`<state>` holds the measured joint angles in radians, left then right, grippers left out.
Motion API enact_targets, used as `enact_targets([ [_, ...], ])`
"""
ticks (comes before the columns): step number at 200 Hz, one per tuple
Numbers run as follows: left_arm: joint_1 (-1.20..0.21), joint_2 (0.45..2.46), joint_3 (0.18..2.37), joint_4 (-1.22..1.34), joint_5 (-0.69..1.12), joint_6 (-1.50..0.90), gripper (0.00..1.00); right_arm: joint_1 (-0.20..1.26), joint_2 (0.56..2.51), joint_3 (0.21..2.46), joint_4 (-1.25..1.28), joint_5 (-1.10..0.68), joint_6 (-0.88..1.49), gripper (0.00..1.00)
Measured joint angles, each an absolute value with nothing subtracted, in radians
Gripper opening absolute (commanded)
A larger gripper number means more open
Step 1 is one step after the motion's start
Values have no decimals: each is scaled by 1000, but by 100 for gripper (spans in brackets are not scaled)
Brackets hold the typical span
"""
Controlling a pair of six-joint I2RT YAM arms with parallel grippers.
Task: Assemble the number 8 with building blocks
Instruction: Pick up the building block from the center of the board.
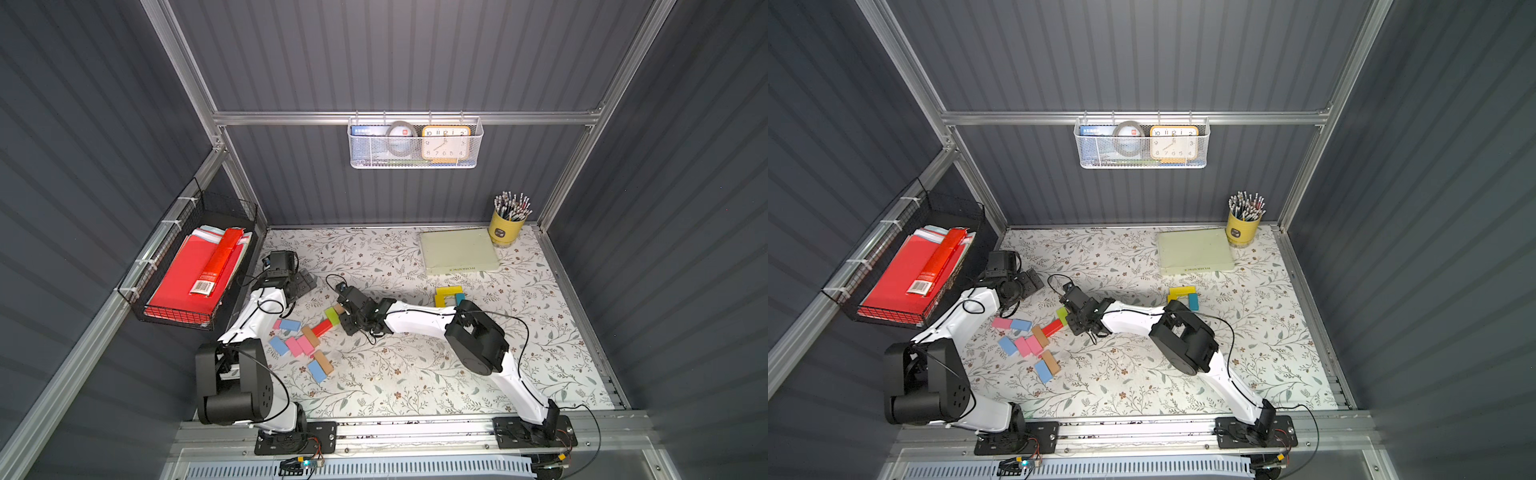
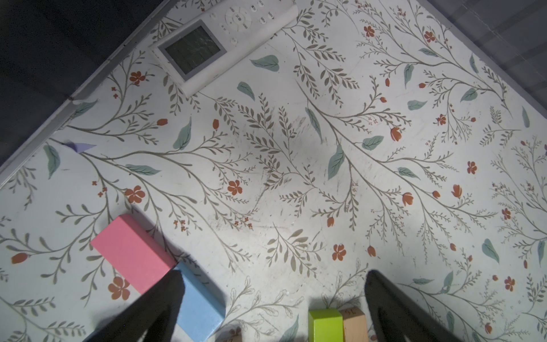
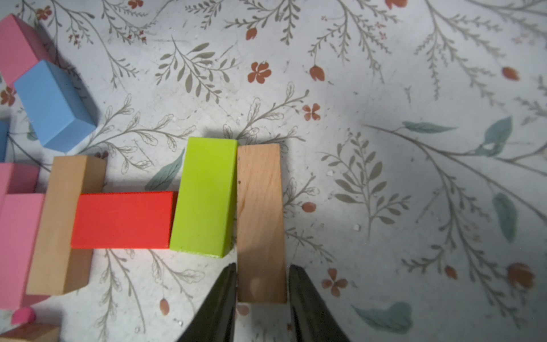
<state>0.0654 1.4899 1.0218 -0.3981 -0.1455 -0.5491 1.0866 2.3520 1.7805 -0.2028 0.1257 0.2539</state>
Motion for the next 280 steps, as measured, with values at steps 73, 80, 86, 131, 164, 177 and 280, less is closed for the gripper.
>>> enact_targets([
  [73, 65, 1489, 1002, -391, -142, -549, 99, 1088, 2366, 1788, -189, 129, 207, 29],
  [80, 65, 1489, 1002, -391, -142, -549, 99, 1089, 2366, 1788, -188, 131, 204, 27],
  [86, 65, 1489, 1001, -391, -142, -549, 99, 1089, 2366, 1789, -188, 132, 202, 25],
  [131, 65, 1489, 987, -380, -141, -548, 99, 1092, 2385, 1819, -192, 142, 186, 2],
  [164, 65, 1489, 981, -364, -128, -547, 99, 1094, 2360, 1776, -167, 171, 186, 0],
  [177, 65, 1489, 980, -355, -118, -544, 99, 1092, 2292, 1684, -169, 186, 190, 0],
  [280, 65, 1489, 970, -302, -63, -507, 99, 894, 1569, 1024, -153, 260, 280, 0],
])
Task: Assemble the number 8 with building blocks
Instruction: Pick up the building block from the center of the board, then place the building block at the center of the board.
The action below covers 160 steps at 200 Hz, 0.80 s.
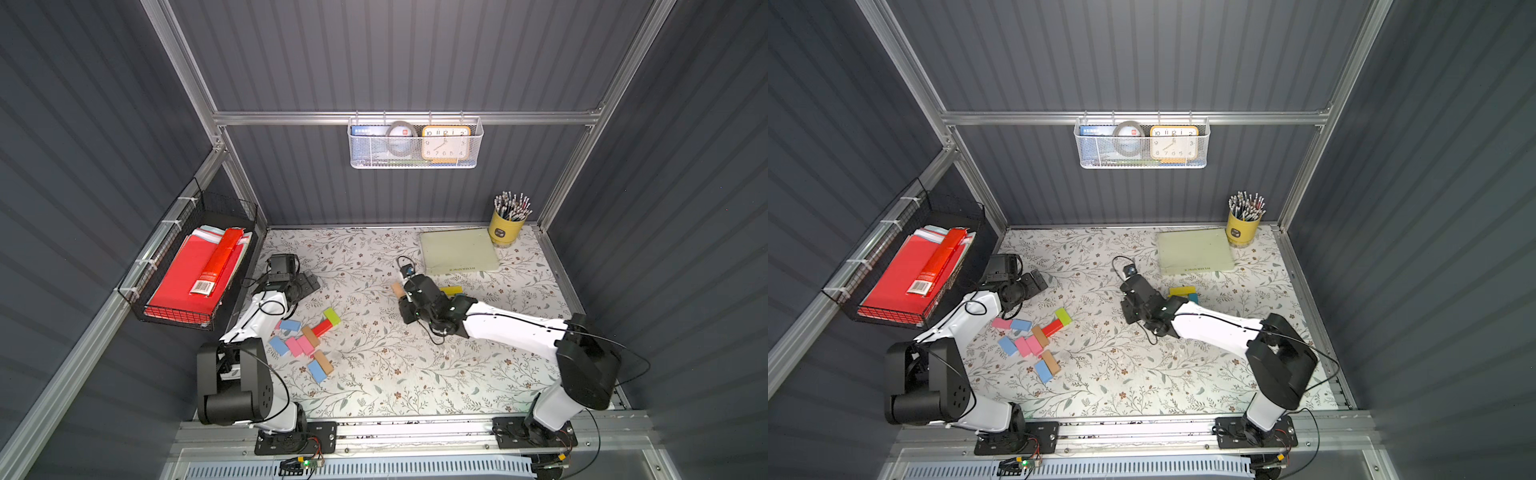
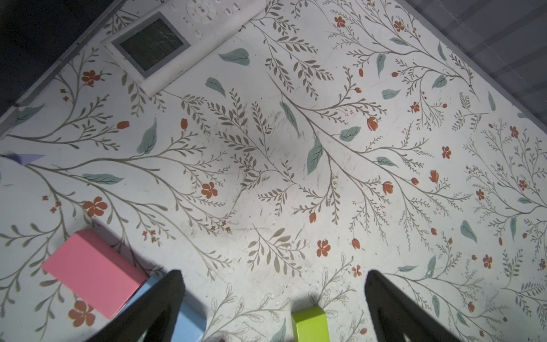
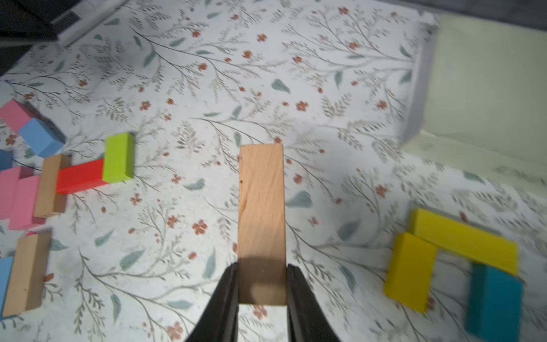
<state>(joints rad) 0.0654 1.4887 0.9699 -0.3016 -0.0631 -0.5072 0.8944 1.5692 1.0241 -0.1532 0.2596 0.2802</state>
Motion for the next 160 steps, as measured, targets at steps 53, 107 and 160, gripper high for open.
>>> enact_targets([
  [53, 65, 1489, 956, -294, -39, -504, 99, 823, 1357, 700, -236, 257, 279, 1],
  [107, 65, 1489, 956, -289, -26, -503, 99, 822, 1474, 786, -326, 205, 189, 7],
  [160, 65, 1489, 949, -287, -17, -500, 99, 821, 1567, 871, -387, 224, 74, 12],
])
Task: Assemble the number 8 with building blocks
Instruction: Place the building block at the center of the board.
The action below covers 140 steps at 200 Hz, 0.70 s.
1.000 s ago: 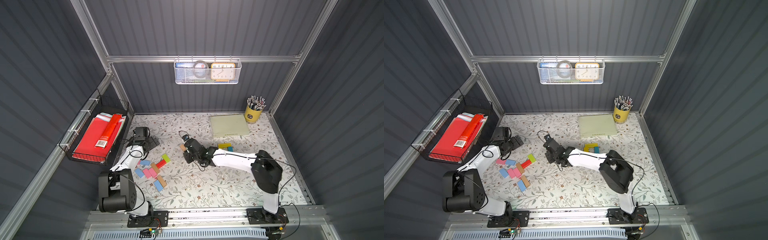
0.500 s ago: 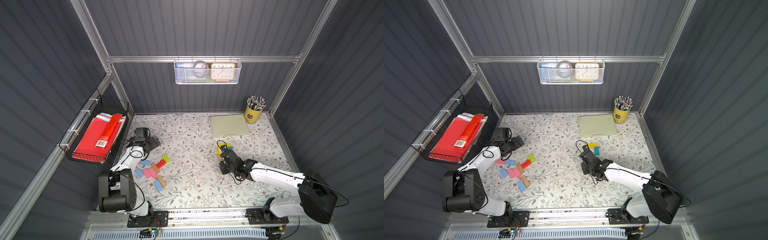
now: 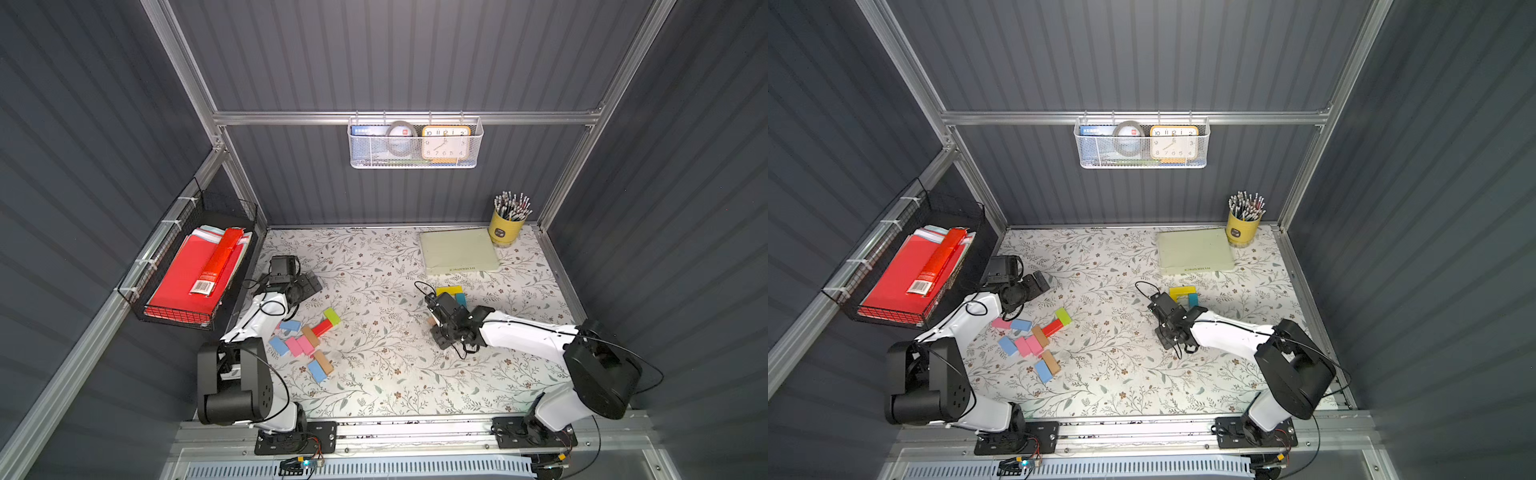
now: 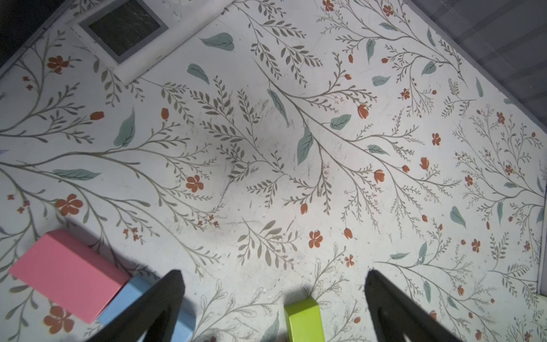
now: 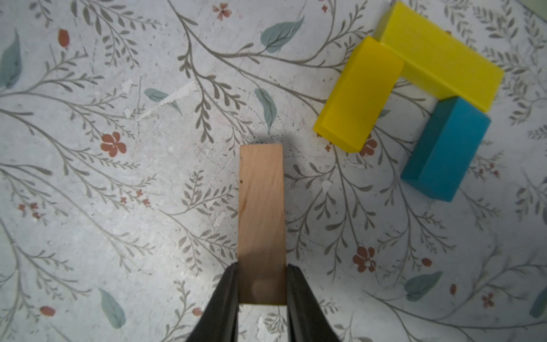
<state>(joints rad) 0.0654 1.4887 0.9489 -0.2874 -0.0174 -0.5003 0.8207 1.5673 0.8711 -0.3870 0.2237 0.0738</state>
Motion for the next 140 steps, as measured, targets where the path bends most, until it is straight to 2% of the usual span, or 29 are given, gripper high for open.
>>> enact_targets([
  [38, 65, 1489, 947, -287, -10, -500, 99, 818, 1571, 862, -384, 248, -29, 14],
  [69, 65, 1489, 947, -287, -1, -499, 100, 801, 1528, 794, -351, 264, -112, 19],
  [95, 65, 1489, 947, -287, 7, -496, 99, 788, 1480, 728, -325, 283, -173, 27],
  [140, 65, 1489, 947, -287, 19, -490, 99, 778, 1355, 626, -299, 325, -235, 66],
])
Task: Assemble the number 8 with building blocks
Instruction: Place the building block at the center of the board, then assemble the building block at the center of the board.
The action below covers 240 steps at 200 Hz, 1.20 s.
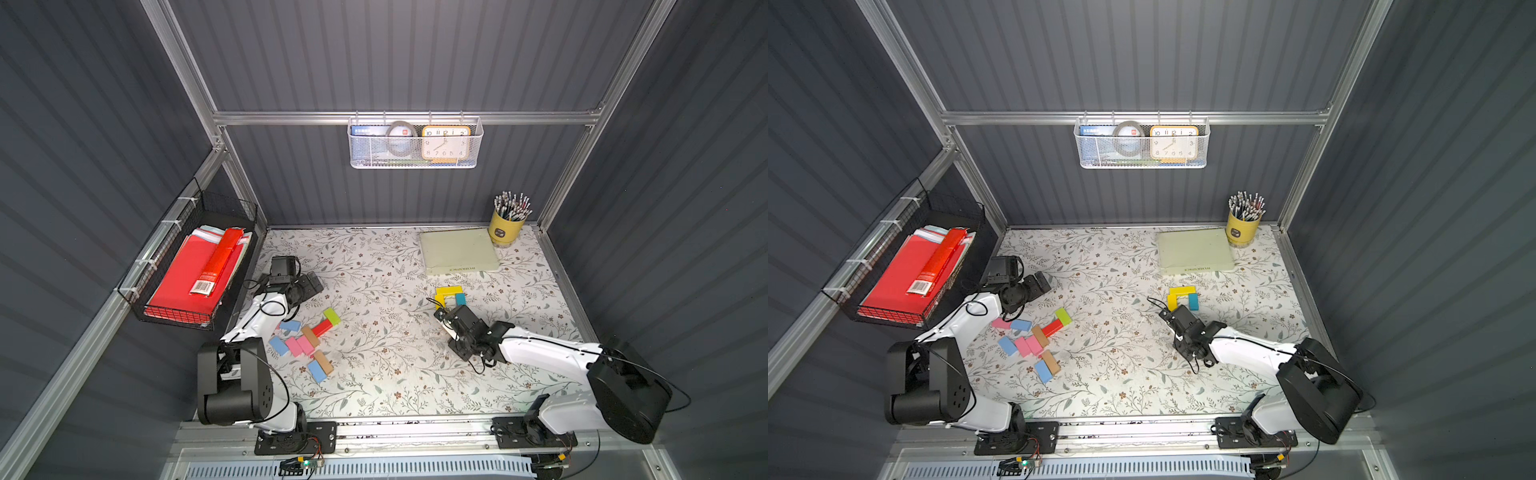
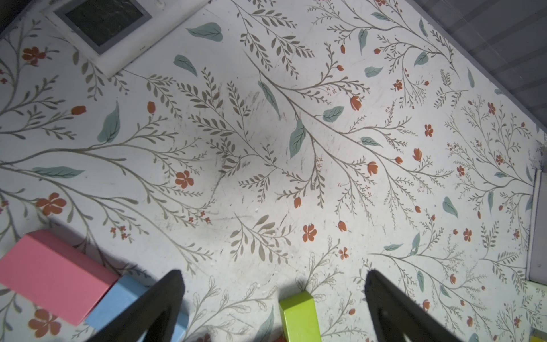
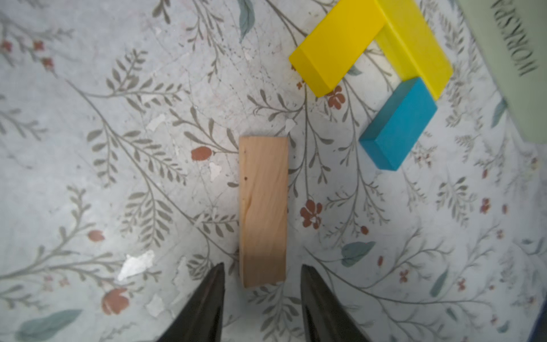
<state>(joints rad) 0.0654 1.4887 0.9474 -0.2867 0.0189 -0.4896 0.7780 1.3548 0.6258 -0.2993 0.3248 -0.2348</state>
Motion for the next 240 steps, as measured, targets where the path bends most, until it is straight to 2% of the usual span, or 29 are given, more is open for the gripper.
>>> enact_targets([
  [30, 65, 1489, 947, -287, 25, -489, 99, 774, 1311, 619, -291, 361, -252, 79],
  [51, 65, 1489, 947, -287, 27, -489, 99, 771, 1323, 653, -311, 368, -226, 83],
  [137, 65, 1489, 943, -287, 32, -489, 99, 770, 1422, 692, -324, 418, -214, 84],
  [240, 65, 1489, 943, -287, 34, -489, 99, 767, 1462, 686, -271, 590, -294, 83],
])
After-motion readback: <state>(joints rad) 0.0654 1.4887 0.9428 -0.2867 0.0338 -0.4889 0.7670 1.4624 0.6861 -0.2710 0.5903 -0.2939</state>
